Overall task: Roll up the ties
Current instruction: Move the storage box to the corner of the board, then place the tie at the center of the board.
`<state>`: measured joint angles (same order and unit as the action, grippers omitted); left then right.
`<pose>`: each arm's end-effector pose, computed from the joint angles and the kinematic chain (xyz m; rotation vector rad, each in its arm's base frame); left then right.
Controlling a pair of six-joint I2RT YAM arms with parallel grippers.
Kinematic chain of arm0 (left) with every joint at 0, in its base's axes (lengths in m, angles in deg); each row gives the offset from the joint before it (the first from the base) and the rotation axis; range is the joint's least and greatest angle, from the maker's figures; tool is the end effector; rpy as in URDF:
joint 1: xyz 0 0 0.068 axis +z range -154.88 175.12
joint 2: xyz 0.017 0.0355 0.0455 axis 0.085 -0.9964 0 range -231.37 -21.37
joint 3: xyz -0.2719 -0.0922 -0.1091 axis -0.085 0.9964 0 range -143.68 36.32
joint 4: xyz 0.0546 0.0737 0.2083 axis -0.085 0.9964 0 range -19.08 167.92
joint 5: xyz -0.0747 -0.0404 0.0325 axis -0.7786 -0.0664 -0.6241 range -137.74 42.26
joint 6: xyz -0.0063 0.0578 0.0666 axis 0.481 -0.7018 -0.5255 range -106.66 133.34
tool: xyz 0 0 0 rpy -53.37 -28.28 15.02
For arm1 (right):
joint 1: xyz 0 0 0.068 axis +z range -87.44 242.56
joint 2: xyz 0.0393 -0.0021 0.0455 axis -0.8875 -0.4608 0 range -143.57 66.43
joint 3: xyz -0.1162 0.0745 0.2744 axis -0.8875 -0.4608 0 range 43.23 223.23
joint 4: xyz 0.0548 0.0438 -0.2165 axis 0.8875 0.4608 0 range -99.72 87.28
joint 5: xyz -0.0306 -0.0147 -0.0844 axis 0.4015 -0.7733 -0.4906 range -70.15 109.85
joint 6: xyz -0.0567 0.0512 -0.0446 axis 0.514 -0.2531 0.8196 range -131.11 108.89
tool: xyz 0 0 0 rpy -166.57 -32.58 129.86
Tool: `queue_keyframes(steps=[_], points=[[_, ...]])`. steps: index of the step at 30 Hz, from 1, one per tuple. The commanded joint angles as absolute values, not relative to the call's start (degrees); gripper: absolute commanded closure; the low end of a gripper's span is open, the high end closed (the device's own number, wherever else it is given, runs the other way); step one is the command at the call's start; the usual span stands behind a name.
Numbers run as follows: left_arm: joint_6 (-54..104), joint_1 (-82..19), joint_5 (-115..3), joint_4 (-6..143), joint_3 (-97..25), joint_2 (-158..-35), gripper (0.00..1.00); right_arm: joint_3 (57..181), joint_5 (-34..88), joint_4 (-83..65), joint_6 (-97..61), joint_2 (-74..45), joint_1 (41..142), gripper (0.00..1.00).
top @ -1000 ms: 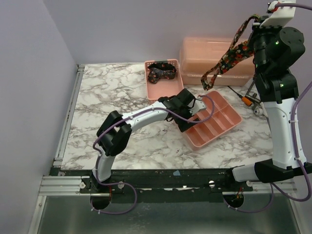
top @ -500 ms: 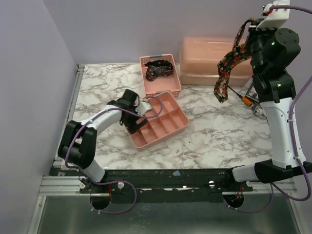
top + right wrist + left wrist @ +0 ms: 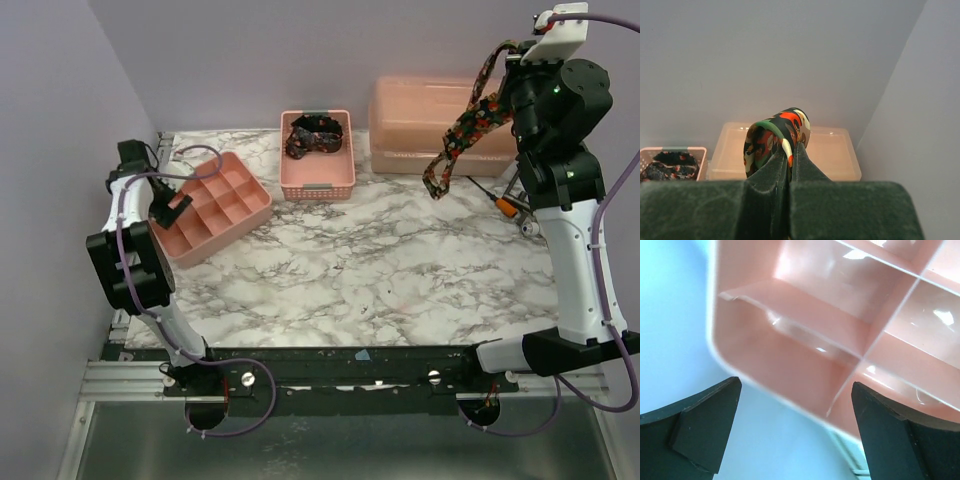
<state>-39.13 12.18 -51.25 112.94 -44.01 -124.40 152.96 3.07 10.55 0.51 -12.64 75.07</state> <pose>0.3533 0.1034 0.2423 0.8485 2.5960 0.2806 0.2577 0.0339 0.5923 -0.0496 1.3991 -0.1904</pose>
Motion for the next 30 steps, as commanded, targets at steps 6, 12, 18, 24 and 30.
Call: queue_keyframes(steps=[6, 12, 18, 24, 30], points=[[-36.35, 15.95, -56.74, 108.04, -49.68, -117.83, 0.02, 151.37, 8.91, 12.88, -1.89, -11.91, 74.69, 0.99], [-30.11, 15.78, -76.84, 115.69, -45.39, -107.09, 0.02, 152.75, 35.76, 21.47, -5.23, -14.82, 74.69, 0.99], [-22.92, 13.71, -91.8, 112.85, -36.61, -96.17, 0.02, 158.85, 61.72, 20.13, -18.98, -22.15, 74.69, 0.99], [-19.28, 12.87, -95.9, 113.72, -33.55, -92.32, 0.02, 158.7, 82.84, 5.85, -37.06, -26.27, 75.72, 0.99], [-19.31, 12.73, -96.83, 110.02, -27.3, -86.65, 0.02, 154.11, 67.69, 16.48, -32.04, -24.38, 75.72, 0.99]])
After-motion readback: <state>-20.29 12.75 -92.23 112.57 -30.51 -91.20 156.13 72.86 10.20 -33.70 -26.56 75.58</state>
